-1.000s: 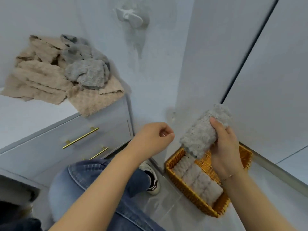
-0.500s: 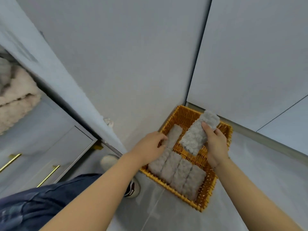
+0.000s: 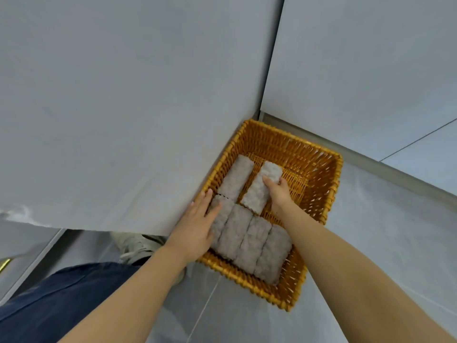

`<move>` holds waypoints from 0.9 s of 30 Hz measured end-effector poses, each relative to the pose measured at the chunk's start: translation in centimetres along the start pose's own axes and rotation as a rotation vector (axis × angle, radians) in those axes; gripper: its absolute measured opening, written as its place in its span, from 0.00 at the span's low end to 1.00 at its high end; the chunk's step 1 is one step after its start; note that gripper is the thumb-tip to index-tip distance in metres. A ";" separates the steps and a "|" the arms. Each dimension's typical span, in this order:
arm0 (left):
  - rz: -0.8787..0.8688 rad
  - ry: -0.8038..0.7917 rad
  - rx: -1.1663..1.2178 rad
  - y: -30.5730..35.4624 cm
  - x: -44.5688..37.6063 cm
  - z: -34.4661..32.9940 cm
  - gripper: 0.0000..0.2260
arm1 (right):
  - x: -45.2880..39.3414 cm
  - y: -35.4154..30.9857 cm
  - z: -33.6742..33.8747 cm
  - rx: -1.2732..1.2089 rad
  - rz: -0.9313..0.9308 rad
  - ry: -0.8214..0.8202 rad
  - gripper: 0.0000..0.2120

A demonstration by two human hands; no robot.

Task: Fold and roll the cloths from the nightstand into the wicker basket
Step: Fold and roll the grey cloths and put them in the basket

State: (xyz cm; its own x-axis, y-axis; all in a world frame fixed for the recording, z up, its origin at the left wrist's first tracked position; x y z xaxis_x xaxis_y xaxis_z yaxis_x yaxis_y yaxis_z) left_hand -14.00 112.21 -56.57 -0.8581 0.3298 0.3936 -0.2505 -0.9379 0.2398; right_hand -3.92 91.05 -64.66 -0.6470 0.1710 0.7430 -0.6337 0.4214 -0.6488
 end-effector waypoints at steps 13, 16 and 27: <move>0.051 0.013 0.169 -1.2 0.3 -0.3 0.31 | -2.3 2.5 -1.9 0.064 -0.046 -0.029 0.34; 0.057 0.017 0.176 -1.0 0.2 -0.2 0.31 | -2.2 2.3 -1.6 0.072 0.006 0.036 0.39; 0.062 -0.033 0.247 -0.5 1.1 0.3 0.29 | 0.7 5.9 -0.6 0.029 0.074 0.210 0.22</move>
State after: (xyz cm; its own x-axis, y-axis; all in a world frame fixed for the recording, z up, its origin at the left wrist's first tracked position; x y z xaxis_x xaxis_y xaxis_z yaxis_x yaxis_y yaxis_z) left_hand -14.66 113.03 -55.98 -0.8523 0.2795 0.4421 -0.0771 -0.9032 0.4222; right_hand -7.85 94.22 -67.82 -0.5913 0.3833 0.7095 -0.6020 0.3755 -0.7046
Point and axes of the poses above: each hand's wrist, its own x-axis away from the middle knuckle, its own z-axis out of the back of the hand, y = z × x, the point moved 4 cm from there along -x, towards the middle knuckle, and after that the axes turned 8 degrees about -x, right-handed, at the moved point
